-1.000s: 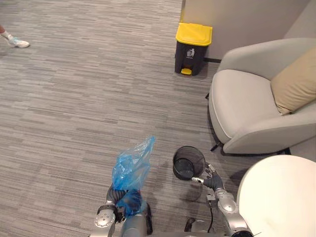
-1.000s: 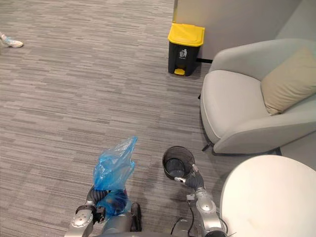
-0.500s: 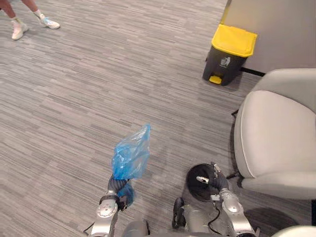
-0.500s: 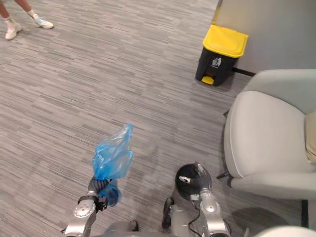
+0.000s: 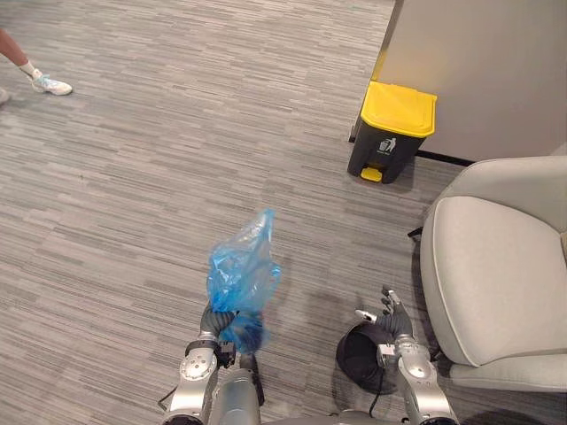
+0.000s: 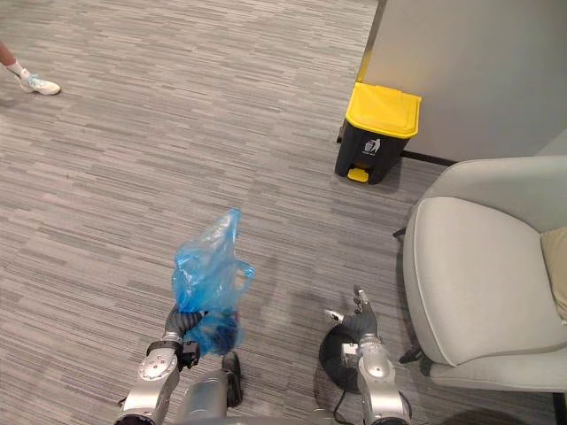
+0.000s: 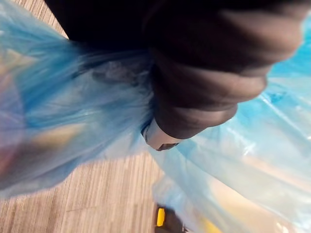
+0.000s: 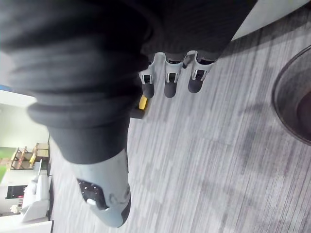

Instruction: Gather rubbish on tea table into small bin, then transfer packed bag to large trash can.

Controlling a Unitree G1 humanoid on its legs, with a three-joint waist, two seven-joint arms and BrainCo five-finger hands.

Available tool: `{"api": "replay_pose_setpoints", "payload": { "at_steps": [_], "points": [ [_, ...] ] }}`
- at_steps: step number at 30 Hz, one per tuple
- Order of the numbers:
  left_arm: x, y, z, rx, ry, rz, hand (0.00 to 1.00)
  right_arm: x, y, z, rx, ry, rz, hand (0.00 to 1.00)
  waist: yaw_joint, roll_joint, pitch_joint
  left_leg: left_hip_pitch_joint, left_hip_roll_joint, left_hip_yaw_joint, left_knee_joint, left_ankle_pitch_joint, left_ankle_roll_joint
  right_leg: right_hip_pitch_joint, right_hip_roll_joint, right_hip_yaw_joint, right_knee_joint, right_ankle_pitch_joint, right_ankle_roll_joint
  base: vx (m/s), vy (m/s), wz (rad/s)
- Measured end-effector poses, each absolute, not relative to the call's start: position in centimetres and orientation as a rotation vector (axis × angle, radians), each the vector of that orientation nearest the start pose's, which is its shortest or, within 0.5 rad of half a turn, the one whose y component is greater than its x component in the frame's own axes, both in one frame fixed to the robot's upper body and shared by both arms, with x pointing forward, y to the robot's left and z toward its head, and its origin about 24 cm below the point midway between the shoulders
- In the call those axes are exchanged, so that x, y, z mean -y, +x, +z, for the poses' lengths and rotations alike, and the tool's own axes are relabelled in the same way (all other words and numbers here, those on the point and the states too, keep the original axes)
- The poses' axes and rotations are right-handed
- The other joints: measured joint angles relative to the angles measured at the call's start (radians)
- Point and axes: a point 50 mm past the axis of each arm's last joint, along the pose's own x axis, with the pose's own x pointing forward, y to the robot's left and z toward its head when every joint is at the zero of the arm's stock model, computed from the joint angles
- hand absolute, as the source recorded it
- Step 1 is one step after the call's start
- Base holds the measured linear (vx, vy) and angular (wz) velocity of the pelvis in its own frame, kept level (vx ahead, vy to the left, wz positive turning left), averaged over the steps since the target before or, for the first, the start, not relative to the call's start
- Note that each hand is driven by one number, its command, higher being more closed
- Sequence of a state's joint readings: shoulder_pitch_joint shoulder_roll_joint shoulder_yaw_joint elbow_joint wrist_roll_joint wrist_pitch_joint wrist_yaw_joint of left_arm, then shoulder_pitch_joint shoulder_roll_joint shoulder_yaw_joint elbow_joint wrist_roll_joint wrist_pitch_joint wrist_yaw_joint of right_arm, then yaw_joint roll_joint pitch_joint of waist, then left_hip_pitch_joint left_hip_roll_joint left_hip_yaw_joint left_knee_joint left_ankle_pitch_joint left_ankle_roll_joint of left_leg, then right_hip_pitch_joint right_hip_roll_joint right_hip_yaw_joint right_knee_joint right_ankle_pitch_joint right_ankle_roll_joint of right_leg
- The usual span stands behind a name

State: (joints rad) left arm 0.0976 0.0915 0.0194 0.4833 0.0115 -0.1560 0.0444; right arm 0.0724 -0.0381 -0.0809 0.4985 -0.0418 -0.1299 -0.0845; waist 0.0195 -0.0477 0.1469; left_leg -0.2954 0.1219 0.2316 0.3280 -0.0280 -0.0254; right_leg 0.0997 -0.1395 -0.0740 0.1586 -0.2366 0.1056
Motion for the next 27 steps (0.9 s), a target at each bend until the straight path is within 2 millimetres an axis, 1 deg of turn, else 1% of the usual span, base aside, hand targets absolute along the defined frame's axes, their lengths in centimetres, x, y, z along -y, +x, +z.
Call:
{"api": "replay_pose_setpoints", "payload": {
  "at_steps": [1,2,3,4,5,6,7,8,9,10,11,12,13,14,15,16,17,18,19,20,21,22,23,24,25,26,27],
  "points": [
    [-18.7,19.6,-7.1,-0.427,0.106,0.096,1.0,18.6,20.1,-7.3,-0.444,-0.082,-0.175,0.0,0.001,0.005,0.002,0.008,0.001,0.001,0.003,-0.021,-0.002,-0.001,-0.004,0.008,0.013,-0.003,0.005,0.03,0.124,-0.49],
    [-18.8,18.9,-7.5,-0.449,0.109,0.095,1.0,18.6,20.0,-7.6,-0.464,-0.083,-0.174,0.0,0.006,0.006,0.003,0.025,-0.001,0.024,0.0,-0.062,-0.013,-0.034,-0.011,0.035,0.091,-0.02,0.027,-0.01,0.14,-0.69],
    [-18.8,18.3,-7.9,-0.471,0.112,0.095,1.0,18.7,20.0,-7.8,-0.474,-0.087,-0.172,0.0,0.009,0.009,0.006,0.049,-0.007,0.04,-0.019,-0.069,-0.014,-0.099,-0.02,0.071,0.221,-0.027,0.036,-0.03,0.135,-0.77],
    [-19.0,18.0,-8.1,-0.485,0.12,0.091,1.0,18.7,19.8,-8.0,-0.484,-0.09,-0.17,0.0,0.008,0.006,0.006,0.067,-0.02,0.049,-0.04,-0.069,-0.014,-0.15,-0.032,0.084,0.314,-0.026,0.037,-0.02,0.118,-0.58],
    [-19.2,17.8,-8.2,-0.493,0.135,0.083,1.0,18.6,19.5,-8.3,-0.5,-0.091,-0.168,0.0,-0.002,-0.009,0.005,0.092,-0.042,0.059,-0.067,-0.069,-0.014,-0.208,-0.059,0.091,0.428,-0.019,0.042,0.01,0.08,-0.3],
    [-19.3,17.8,-8.2,-0.496,0.143,0.082,1.0,18.5,19.2,-8.5,-0.514,-0.089,-0.169,0.0,-0.009,-0.018,0.007,0.114,-0.061,0.067,-0.091,-0.07,-0.012,-0.246,-0.078,0.094,0.508,0.008,0.047,0.04,0.099,-0.2],
    [-19.4,17.8,-8.2,-0.498,0.143,0.085,1.0,18.6,19.0,-8.7,-0.524,-0.089,-0.17,0.0,-0.011,-0.02,0.007,0.138,-0.072,0.069,-0.118,-0.071,-0.01,-0.277,-0.085,0.096,0.571,0.053,0.029,0.07,0.124,-0.18],
    [-19.3,17.8,-8.2,-0.498,0.142,0.085,1.0,18.6,18.8,-8.8,-0.53,-0.09,-0.171,0.0,-0.013,-0.015,0.007,0.159,-0.071,0.068,-0.139,-0.072,-0.008,-0.305,-0.08,0.095,0.616,0.093,0.01,0.1,0.132,-0.18],
    [-19.3,17.8,-8.0,-0.493,0.139,0.088,1.0,18.4,18.5,-9.0,-0.54,-0.083,-0.167,0.0,-0.02,-0.003,0.011,0.173,-0.059,0.063,-0.16,-0.074,-0.003,-0.335,-0.051,0.087,0.622,0.052,0.006,0.1,0.079,-0.09],
    [-19.7,18.1,-7.8,-0.485,0.152,0.089,1.0,18.1,18.5,-9.0,-0.541,-0.074,-0.165,0.0,-0.022,-0.01,0.008,0.174,-0.053,0.058,-0.166,-0.073,-0.002,-0.347,-0.025,0.067,0.587,0.001,-0.006,0.1,0.001,-0.03],
    [-19.9,18.2,-7.7,-0.481,0.161,0.089,1.0,17.9,18.6,-9.0,-0.542,-0.071,-0.161,0.0,-0.027,-0.017,0.004,0.175,-0.052,0.05,-0.177,-0.071,0.003,-0.361,-0.005,0.054,0.552,-0.028,-0.014,0.09,-0.048,0.12],
    [-19.8,18.5,-7.6,-0.477,0.158,0.086,1.0,18.0,18.6,-9.0,-0.542,-0.074,-0.163,0.0,-0.038,-0.02,0.003,0.178,-0.052,0.036,-0.186,-0.067,0.009,-0.378,0.031,0.021,0.477,-0.044,-0.021,0.17,-0.094,0.2],
    [-19.7,18.8,-7.5,-0.471,0.158,0.083,1.0,18.3,18.5,-9.1,-0.547,-0.084,-0.166,0.0,-0.05,-0.021,0.003,0.186,-0.054,0.03,-0.189,-0.067,0.009,-0.382,0.054,0.005,0.389,-0.041,-0.025,0.17,-0.089,0.25],
    [-19.6,18.8,-7.5,-0.469,0.157,0.08,1.0,18.4,18.4,-9.2,-0.554,-0.088,-0.167,0.0,-0.058,-0.023,0.002,0.191,-0.059,0.025,-0.187,-0.066,0.007,-0.38,0.062,0.003,0.334,-0.034,-0.035,0.25,-0.103,0.42],
    [-19.0,19.0,-7.7,-0.475,0.155,0.056,1.0,18.9,18.2,-9.3,-0.567,-0.096,-0.176,0.0,-0.073,-0.039,-0.005,0.205,-0.076,0.002,-0.183,-0.072,-0.003,-0.354,0.065,0.005,0.266,0.031,-0.1,0.28,-0.092,0.44],
    [-18.2,19.2,-8.0,-0.482,0.137,0.037,1.0,19.4,17.9,-9.6,-0.584,-0.104,-0.186,0.0,-0.067,-0.017,-0.007,0.22,-0.069,-0.015,-0.181,-0.079,-0.015,-0.329,0.069,-0.018,0.254,0.02,-0.106,0.31,-0.085,0.41],
    [-18.0,19.3,-7.9,-0.477,0.13,0.035,1.0,19.6,17.8,-9.6,-0.586,-0.102,-0.199,0.0,-0.065,-0.01,-0.006,0.224,-0.064,-0.021,-0.175,-0.08,-0.023,-0.318,0.07,-0.03,0.254,0.012,-0.11,0.34,-0.107,0.35],
    [-17.8,19.6,-7.7,-0.468,0.123,0.03,1.0,19.8,17.7,-9.6,-0.587,-0.1,-0.208,0.0,-0.068,-0.001,-0.002,0.219,-0.051,-0.04,-0.145,-0.091,-0.036,-0.294,0.073,-0.059,0.246,0.004,-0.114,0.39,-0.172,0.46],
    [-17.4,19.9,-7.5,-0.455,0.112,0.024,1.0,19.9,17.5,-9.6,-0.59,-0.1,-0.21,0.0,-0.067,0.007,0.002,0.195,-0.024,-0.049,-0.059,-0.119,-0.063,-0.246,0.088,-0.088,0.213,0.004,-0.115,0.39,-0.187,0.51],
    [-17.3,19.9,-7.4,-0.447,0.107,0.023,1.0,19.7,17.4,-9.6,-0.588,-0.095,-0.209,0.0,-0.062,0.006,0.002,0.17,-0.002,-0.052,0.026,-0.136,-0.077,-0.211,0.099,-0.101,0.189,0.005,-0.115,0.38,-0.175,0.37],
    [-17.1,19.7,-7.3,-0.444,0.097,0.023,1.0,19.5,17.2,-9.4,-0.574,-0.088,-0.213,0.0,-0.058,0.007,0.003,0.136,0.034,-0.043,0.162,-0.148,-0.084,-0.162,0.114,-0.116,0.162,0.007,-0.119,0.3,-0.079,0.14],
    [-16.9,19.6,-7.2,-0.436,0.087,0.026,1.0,19.4,17.4,-8.8,-0.541,-0.087,-0.209,0.0,-0.053,0.011,0.004,0.083,0.092,-0.009,0.358,-0.139,-0.084,-0.099,0.135,-0.116,0.128,0.009,-0.123,0.28,-0.046,-0.04],
    [-16.9,19.5,-7.2,-0.434,0.082,0.029,1.0,19.4,17.7,-8.4,-0.523,-0.087,-0.21,0.0,-0.045,0.012,0.006,0.055,0.12,0.013,0.434,-0.149,-0.079,-0.074,0.14,-0.106,0.116,0.007,-0.129,0.27,0.025,-0.35],
    [-16.8,19.6,-7.1,-0.433,0.077,0.031,1.0,19.3,18.1,-8.1,-0.502,-0.084,-0.21,0.0,-0.029,0.012,0.004,0.033,0.145,0.043,0.498,-0.172,-0.044,-0.049,0.141,-0.078,0.103,0.0,-0.14,0.22,0.05,-0.49],
    [-16.7,19.6,-7.1,-0.432,0.073,0.031,1.0,19.4,18.4,-7.9,-0.493,-0.084,-0.21,0.0,-0.025,0.014,0.003,0.021,0.152,0.053,0.499,-0.184,-0.03,-0.043,0.14,-0.062,0.098,0.0,-0.14,0.26,0.094,-0.73],
    [-16.7,19.6,-7.1,-0.429,0.072,0.029,1.0,19.4,18.9,-7.6,-0.476,-0.082,-0.211,0.0,-0.009,0.017,0.003,0.004,0.152,0.069,0.425,-0.199,-0.007,-0.044,0.129,-0.028,0.098,0.0,-0.14,0.25,0.15,-0.67],
    [-16.7,19.7,-7.1,-0.428,0.074,0.03,1.0,19.4,19.0,-7.6,-0.474,-0.079,-0.212,0.0,-0.005,0.017,0.002,-0.001,0.14,0.063,0.324,-0.201,-0.001,-0.044,0.12,-0.009,0.098,-0.003,-0.133,0.25,0.183,-0.6]
  ]
}}
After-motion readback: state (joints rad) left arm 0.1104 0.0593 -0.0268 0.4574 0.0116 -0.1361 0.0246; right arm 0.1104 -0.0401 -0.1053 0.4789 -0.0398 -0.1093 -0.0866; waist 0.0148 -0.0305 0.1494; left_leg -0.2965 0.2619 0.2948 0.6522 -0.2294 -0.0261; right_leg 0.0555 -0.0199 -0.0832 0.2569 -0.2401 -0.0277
